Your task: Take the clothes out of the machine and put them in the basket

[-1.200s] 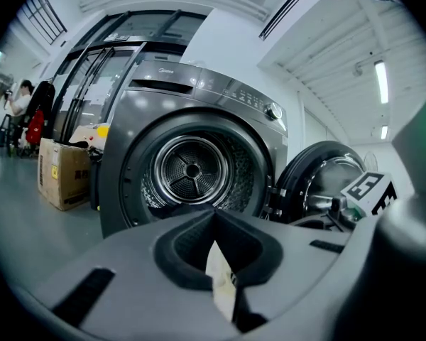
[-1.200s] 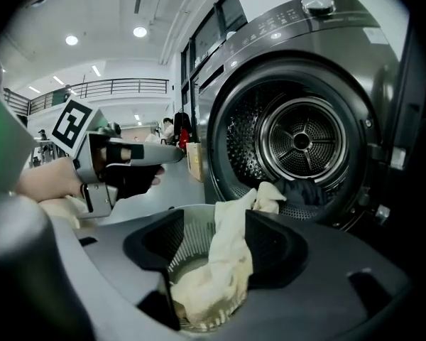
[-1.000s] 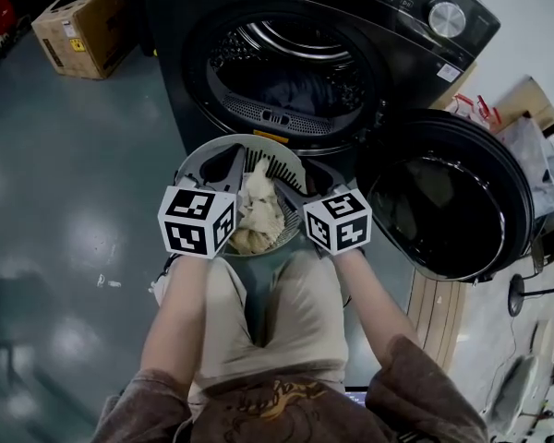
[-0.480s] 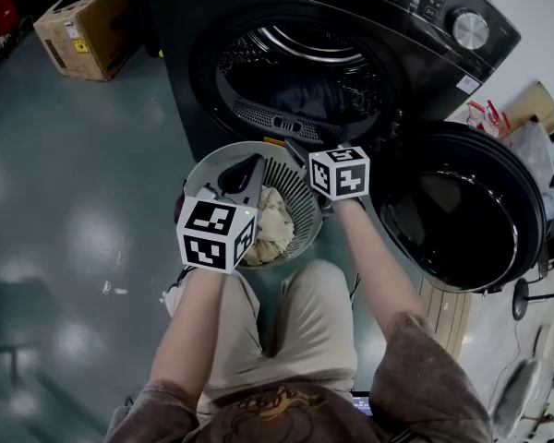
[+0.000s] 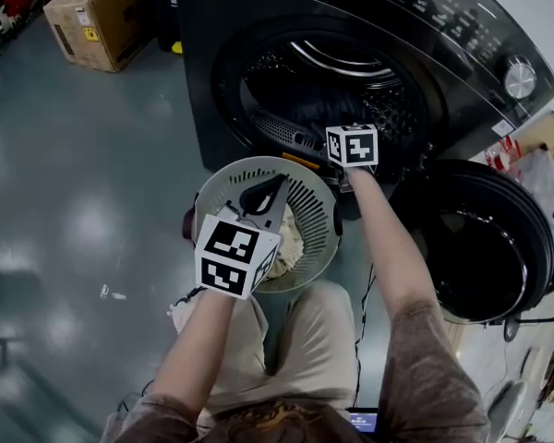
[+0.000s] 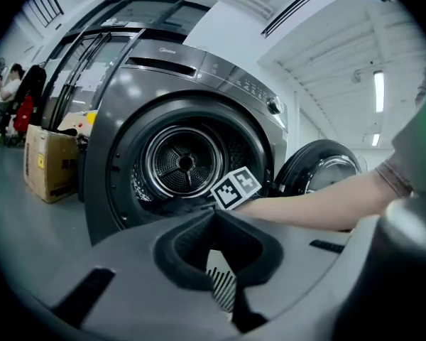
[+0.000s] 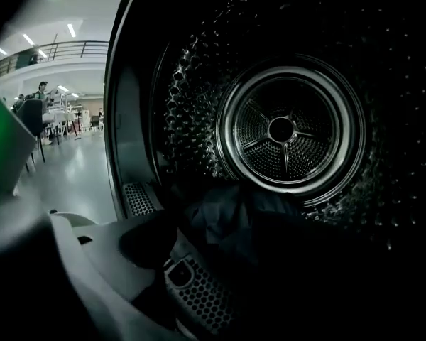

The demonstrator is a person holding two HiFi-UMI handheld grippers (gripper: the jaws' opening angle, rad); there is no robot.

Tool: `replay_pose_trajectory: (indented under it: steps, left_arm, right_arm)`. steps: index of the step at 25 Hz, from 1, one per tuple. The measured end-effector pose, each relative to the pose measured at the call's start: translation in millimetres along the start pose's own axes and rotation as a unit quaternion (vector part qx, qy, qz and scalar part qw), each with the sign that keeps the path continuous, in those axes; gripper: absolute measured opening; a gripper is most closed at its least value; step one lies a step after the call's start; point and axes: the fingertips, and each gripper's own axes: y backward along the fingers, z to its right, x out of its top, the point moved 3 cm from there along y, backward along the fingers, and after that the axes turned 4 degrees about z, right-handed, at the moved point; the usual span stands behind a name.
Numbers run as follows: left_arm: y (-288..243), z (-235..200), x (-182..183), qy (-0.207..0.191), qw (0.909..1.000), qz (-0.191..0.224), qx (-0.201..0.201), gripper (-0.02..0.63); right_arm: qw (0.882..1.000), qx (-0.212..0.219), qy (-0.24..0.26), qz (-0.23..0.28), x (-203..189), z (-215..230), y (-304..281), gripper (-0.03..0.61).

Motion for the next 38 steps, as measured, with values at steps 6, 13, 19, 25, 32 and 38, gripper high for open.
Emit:
replay_pose_trajectory:
  steps: [6, 13, 19, 25, 32, 38]
  left_arm:
    - [-2.7, -8.1, -2.6, 0.012, 0.9999, -0.005, -0.01, 0.003]
    - [-8.2, -12.2, -6.6, 0.022, 0.9995, -0.011, -0.021, 0.003]
    - [-9.3, -17.7, -11.0, 0.028, 0.9992, -0.019, -0.022, 0.003]
    - [-9.4, -19.6, -14.1, 0.026, 0.9991, -0.027, -0.021, 0.003]
    - [-5.8, -16.6, -13.2, 0.023, 0.9991, -0.03, -0.021, 0.003]
    - [-5.3, -13.0, -11.4, 0.018, 0.9993, -0.029, -0.018, 0.003]
  right_arm:
    - [0.995, -0.003, 0.084, -0.056, -3.4, 7.5, -37.8, 0.33]
    - [0.98, -0.007, 0.154, -0.123, -9.9, 17.9, -65.4, 0.339]
    - [0.979, -0.019, 0.136, -0.149, -24.2, 27.3, -79.7, 0.293]
    - [0.976, -0.016, 0.136, -0.171, -26.8, 26.3, -83.7, 0.178]
    - [0.979, -0.043, 0.139, -0.143, -22.4, 30.5, -72.2, 0.055]
    - [0.985, -0.029, 0.15, -0.082, 7.5, 15.5, -47.4, 0.044]
